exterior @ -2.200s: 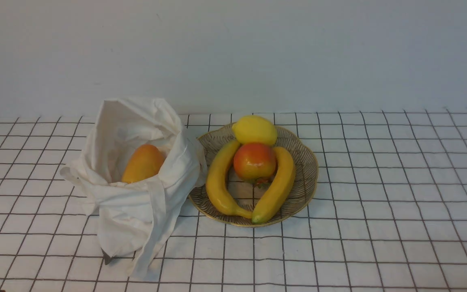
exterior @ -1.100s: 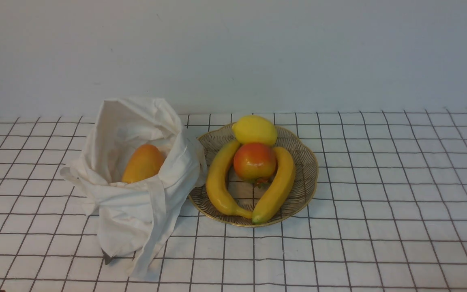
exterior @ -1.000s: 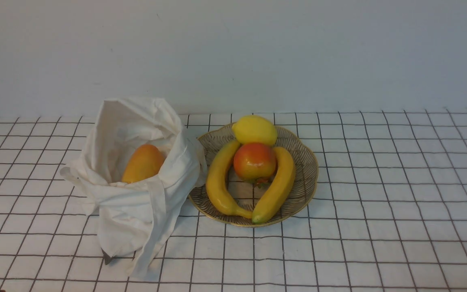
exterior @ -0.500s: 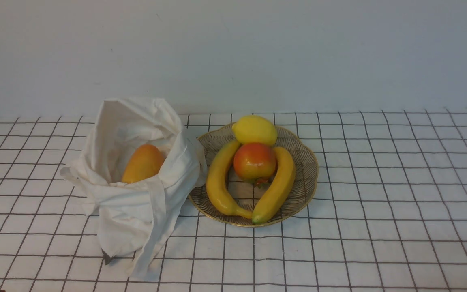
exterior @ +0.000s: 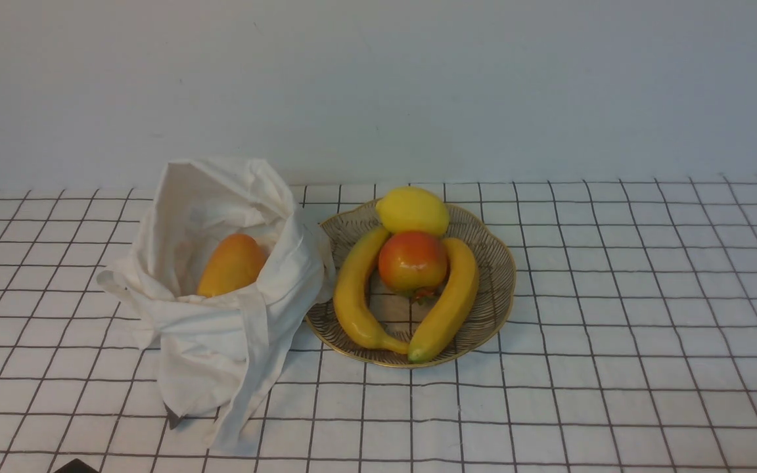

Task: Take the fruit out of the bag on the white checkered tablecloth and place them on the plate.
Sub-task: 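Reach into the cloth bag and grasp the fruit inside with the left gripper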

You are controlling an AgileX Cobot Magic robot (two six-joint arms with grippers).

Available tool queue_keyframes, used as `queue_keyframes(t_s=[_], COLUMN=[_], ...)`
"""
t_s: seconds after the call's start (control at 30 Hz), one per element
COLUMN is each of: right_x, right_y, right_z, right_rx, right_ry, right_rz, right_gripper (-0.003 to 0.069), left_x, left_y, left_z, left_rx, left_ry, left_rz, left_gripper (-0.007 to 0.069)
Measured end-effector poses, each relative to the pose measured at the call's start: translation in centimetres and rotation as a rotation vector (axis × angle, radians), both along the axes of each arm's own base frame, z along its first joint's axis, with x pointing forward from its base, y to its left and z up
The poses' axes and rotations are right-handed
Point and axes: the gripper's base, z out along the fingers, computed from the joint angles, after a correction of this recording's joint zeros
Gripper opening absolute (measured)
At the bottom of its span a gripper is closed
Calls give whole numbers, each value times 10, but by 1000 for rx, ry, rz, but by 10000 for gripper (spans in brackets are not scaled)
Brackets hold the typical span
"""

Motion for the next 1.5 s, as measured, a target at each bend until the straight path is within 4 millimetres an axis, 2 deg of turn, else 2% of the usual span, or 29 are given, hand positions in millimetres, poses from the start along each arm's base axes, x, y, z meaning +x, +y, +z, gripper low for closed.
queue_keyframes(t_s=[0.13, 0.3, 0.33, 0.4, 0.43, 0.53, 0.57, 0.6, 0.63, 0.67, 0.73, 0.8, 0.83, 0.87, 0.9, 0.93, 0.97, 1.0, 1.17, 1.37, 1.5], right_x=[0, 0, 0, 0, 0, 0, 0, 0, 0, 0, 0, 0, 0, 0, 0, 0, 0, 0, 0, 0, 0], right_y=[0, 0, 0, 0, 0, 0, 0, 0, 0, 0, 0, 0, 0, 0, 0, 0, 0, 0, 0, 0, 0], right_z=[0, 0, 0, 0, 0, 0, 0, 0, 0, 0, 0, 0, 0, 0, 0, 0, 0, 0, 0, 0, 0], right_rx=[0, 0, 0, 0, 0, 0, 0, 0, 0, 0, 0, 0, 0, 0, 0, 0, 0, 0, 0, 0, 0], right_ry=[0, 0, 0, 0, 0, 0, 0, 0, 0, 0, 0, 0, 0, 0, 0, 0, 0, 0, 0, 0, 0], right_rz=[0, 0, 0, 0, 0, 0, 0, 0, 0, 0, 0, 0, 0, 0, 0, 0, 0, 0, 0, 0, 0], right_gripper=[-15, -15, -15, -15, -15, -15, -15, -15, -15, -15, -15, -15, -15, -15, -15, -15, -15, -15, -15, -15, -15], left_x=[-2, -6, -2, 7, 7, 35, 37, 52, 57, 79, 109, 136, 157, 168, 186, 194, 214, 220, 283, 329, 352], left_y=[-3, -10, -14, -15, -16, -15, -15, -12, -12, -9, -6, -6, -6, -7, -9, -12, -18, -21, -50, -62, -63], left_z=[6, 44, 58, 69, 69, 80, 84, 85, 88, 88, 91, 94, 91, 93, 92, 92, 92, 89, 88, 70, 52], left_rx=[31, 162, 235, 328, 340, 539, 556, 625, 649, 710, 765, 793, 795, 803, 815, 825, 842, 849, 947, 1050, 1110], left_ry=[-29, -84, -26, 67, 86, 332, 334, 440, 459, 557, 647, 683, 720, 714, 721, 719, 717, 722, 707, 784, 821], left_rz=[-42, -152, -221, -291, -310, -482, -491, -562, -584, -649, -728, -780, -818, -827, -847, -860, -879, -893, -904, -845, -814], left_gripper=[-8, -8, -8, -8, -8, -8, -8, -8, -8, -8, -8, -8, -8, -8, -8, -8, -8, -8, -7, 20, 88])
